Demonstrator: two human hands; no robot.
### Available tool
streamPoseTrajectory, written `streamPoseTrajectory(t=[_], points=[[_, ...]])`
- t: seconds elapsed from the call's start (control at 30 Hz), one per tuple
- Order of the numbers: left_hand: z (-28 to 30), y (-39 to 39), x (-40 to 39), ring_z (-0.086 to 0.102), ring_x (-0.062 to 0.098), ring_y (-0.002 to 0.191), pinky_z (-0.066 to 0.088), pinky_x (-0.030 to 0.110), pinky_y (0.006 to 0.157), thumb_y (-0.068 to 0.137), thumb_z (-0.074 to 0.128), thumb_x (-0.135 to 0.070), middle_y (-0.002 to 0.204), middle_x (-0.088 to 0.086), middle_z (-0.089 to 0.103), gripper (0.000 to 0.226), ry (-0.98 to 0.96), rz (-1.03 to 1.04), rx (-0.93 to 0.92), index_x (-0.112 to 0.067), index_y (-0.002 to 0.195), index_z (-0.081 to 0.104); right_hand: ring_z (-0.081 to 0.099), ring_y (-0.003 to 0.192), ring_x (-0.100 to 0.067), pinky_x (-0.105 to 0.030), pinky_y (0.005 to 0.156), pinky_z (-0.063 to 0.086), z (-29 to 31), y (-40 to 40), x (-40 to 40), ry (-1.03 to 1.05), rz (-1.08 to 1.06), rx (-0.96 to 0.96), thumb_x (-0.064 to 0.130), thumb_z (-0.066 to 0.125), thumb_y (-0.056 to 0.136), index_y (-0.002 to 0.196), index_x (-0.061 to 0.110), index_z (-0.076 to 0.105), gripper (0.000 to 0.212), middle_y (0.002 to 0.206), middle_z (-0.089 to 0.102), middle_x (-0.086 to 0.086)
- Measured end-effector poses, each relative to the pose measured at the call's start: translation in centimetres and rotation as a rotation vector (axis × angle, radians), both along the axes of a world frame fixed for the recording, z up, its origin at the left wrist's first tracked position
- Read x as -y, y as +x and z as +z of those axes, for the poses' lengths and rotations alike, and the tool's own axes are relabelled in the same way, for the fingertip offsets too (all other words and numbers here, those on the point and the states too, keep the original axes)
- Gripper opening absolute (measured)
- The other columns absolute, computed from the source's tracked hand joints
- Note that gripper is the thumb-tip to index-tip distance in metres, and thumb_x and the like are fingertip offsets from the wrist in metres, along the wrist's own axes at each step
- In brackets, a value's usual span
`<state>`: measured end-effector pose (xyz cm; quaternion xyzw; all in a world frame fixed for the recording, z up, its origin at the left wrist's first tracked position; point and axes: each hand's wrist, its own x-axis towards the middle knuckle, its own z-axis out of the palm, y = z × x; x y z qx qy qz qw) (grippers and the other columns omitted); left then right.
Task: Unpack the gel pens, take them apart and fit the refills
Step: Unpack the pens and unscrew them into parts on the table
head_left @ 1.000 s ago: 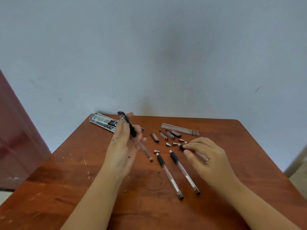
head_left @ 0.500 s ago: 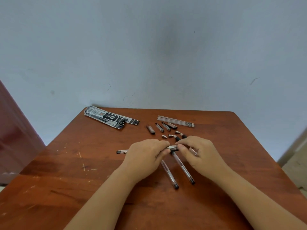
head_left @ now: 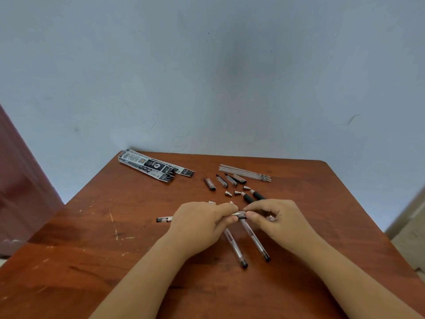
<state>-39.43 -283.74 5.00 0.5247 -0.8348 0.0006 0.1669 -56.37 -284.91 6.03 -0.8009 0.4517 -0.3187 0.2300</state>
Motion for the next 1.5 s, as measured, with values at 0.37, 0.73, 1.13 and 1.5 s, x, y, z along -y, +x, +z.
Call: streamPoseTrajectory(t=[0.37,0.73,1.13,1.5], points=[[-0.1,0.9,0.6,0.051,0.01,0.098,0.037,0.02,0.083,0.097,0.029,-0.031,0.107,-0.003,0.059,0.038,-0.045,0.226,-0.296,-0.022,0.132,0.04,0.053,0.073,0.001,-0.008,0.058,0.041,1.3,-1.7,1.5,0.01,-0.285,0.165,0.009,0.063,0.079,0.079,0.026,0.061,0.017,0.074,0.058,0.017],[-0.2,2.1,1.5,0.046,0.013,0.104,0.038,0.023,0.09,0.096,0.03,-0.02,0.115,0.0,0.052,0.03,0.007,0.444,-0.249,-0.018,0.122,0.045,0.055,0.09,-0.017,-0.026,0.076,0.04,0.1,0.2,8.8,0.052,-0.447,-0.249,0.018,0.062,0.08,0.085,0.011,0.066,0.011,0.1,0.066,-0.006],[0.4,1.9,1.5,0.045,0.013,0.106,0.038,0.024,0.091,0.096,0.031,-0.021,0.118,-0.001,0.051,0.03,0.007,0.439,-0.24,-0.018,0.122,0.045,0.052,0.079,-0.012,-0.026,0.071,0.041,0.2,0.3,8.5,0.044,-0.361,-0.213,0.015,0.064,0.077,0.07,0.019,0.057,0.011,0.077,0.057,0.004],[-0.1,2.1,1.6,0.043,0.013,0.105,0.038,0.024,0.087,0.096,0.035,-0.024,0.114,-0.001,0.051,0.031,0.016,0.433,-0.278,-0.022,0.124,0.047,0.049,0.085,-0.013,-0.025,0.075,0.038,-0.8,0.6,10.4,0.046,-0.392,-0.234,0.015,0.064,0.078,0.085,0.011,0.064,0.008,0.094,0.064,-0.005]])
